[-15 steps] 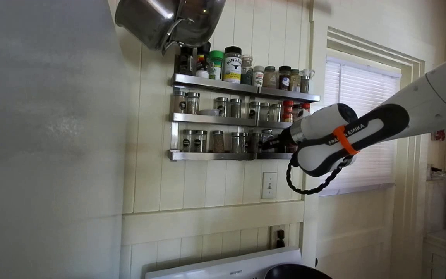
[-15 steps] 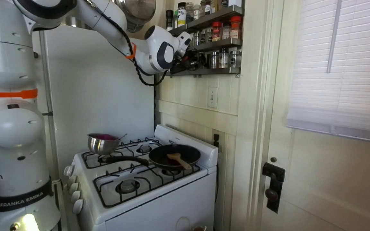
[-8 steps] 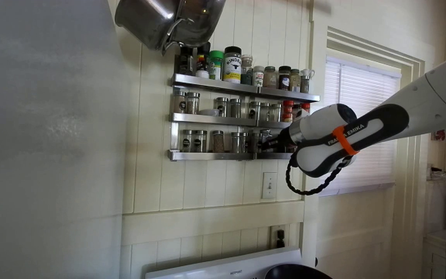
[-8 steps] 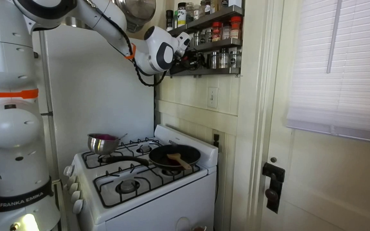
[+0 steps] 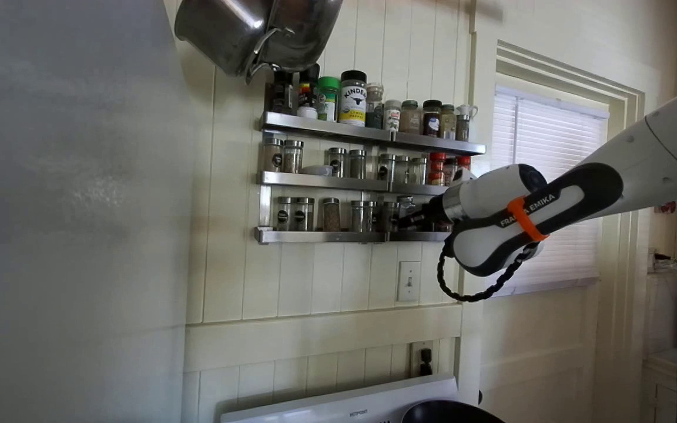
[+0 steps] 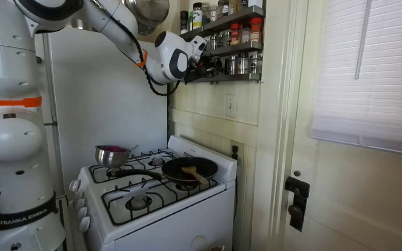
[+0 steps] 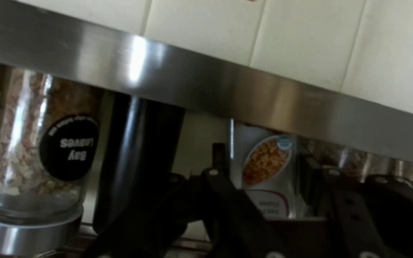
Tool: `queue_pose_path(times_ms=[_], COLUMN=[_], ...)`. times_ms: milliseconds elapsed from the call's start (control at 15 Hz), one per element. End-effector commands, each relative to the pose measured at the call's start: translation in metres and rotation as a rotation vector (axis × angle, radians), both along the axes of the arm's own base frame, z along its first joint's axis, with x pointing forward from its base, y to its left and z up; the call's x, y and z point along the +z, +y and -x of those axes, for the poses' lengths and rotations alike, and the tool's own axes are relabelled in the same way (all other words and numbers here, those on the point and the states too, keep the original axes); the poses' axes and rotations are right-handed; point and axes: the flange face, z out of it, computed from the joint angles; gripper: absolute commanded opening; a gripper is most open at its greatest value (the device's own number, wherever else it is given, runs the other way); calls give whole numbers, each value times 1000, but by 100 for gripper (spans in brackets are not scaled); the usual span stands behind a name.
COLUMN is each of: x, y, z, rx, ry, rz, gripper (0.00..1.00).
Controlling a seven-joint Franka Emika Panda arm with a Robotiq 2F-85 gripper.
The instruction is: Grab a bottle, then put some spice onto the pan
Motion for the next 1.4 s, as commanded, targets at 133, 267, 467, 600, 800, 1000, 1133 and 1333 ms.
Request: queue_pose_path(times_ms=[133, 267, 467, 600, 800, 1000, 1133, 1333], x=[-12, -14, -19, -22, -23, -23, -25, -29], y=[1, 2, 2, 0, -2, -6, -8, -9], z=[17, 21, 26, 29, 33, 35, 36, 37], rx=[25, 33, 41, 47, 48, 50, 50, 55], ry=[-53, -76, -105, -130, -159, -200, -211, -226], rz=[12, 10, 4, 4, 1, 12, 18, 31], gripper=[23, 23, 23, 23, 23, 23, 23, 23])
